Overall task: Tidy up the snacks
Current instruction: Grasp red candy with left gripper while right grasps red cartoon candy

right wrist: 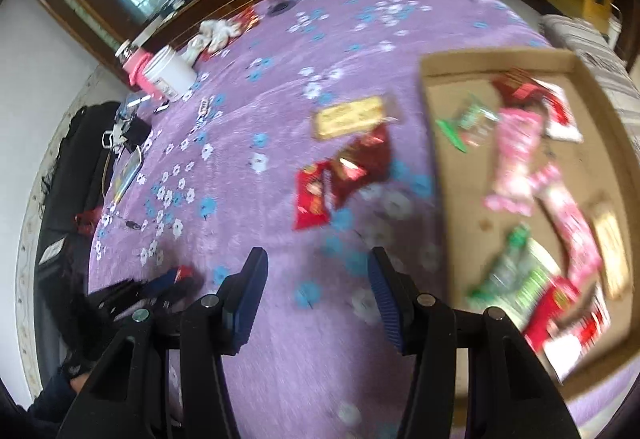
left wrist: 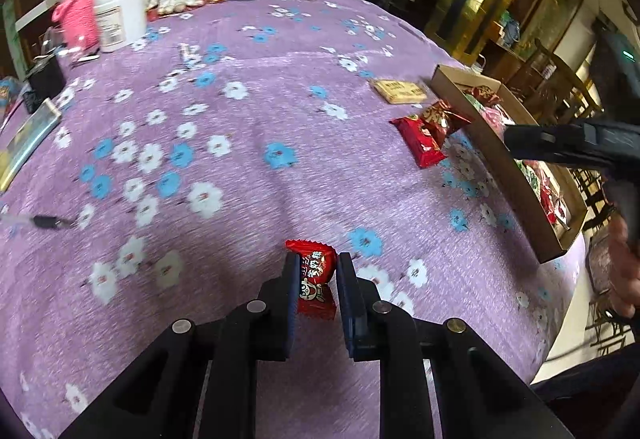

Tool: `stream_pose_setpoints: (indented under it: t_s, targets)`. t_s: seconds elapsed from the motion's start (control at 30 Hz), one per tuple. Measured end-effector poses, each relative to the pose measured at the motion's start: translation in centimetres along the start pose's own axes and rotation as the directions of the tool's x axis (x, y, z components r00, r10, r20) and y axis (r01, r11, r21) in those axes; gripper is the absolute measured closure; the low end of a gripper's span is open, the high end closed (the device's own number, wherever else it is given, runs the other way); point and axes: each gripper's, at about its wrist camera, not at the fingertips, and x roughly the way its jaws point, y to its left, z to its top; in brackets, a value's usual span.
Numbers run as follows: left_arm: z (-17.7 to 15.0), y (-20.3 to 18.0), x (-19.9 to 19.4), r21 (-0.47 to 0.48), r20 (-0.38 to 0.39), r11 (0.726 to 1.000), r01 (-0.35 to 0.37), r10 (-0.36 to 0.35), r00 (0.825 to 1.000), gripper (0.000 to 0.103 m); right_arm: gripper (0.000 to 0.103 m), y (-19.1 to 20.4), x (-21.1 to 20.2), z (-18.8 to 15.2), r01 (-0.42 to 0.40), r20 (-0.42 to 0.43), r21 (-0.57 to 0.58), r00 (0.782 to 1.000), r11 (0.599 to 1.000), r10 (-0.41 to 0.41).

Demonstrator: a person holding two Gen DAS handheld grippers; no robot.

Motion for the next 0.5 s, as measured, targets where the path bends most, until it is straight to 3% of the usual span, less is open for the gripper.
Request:
stream_pose_setpoints:
  t_s: [0.3, 0.37, 0.5]
  targets:
    - [-1.2, 1.9, -1.6, -0.018, -0.004, 0.999, -0.043, 0.043, 0.999, 0.085, 0.055, 1.4, 7.1, 3.1, 0.083, -0.08, -0.031, 0.993, 0.996, -0.085]
    - [-1.1, 2.1, -1.8, -0.02, -0.005, 0.999, -0.045, 0.045, 0.999, 0.085, 0.067, 1.4, 8.4, 3.2, 0.098, -0.104, -0.037, 0.989, 0.994, -0.102]
    - [-1.0, 2.1, -1.8, -0.02, -0.003, 0.999, -0.04, 0.04, 0.999, 0.085, 0.084, 2.0, 8.5, 2.8, 0.128, -0.072, -0.073, 0.989, 0.989, -0.133]
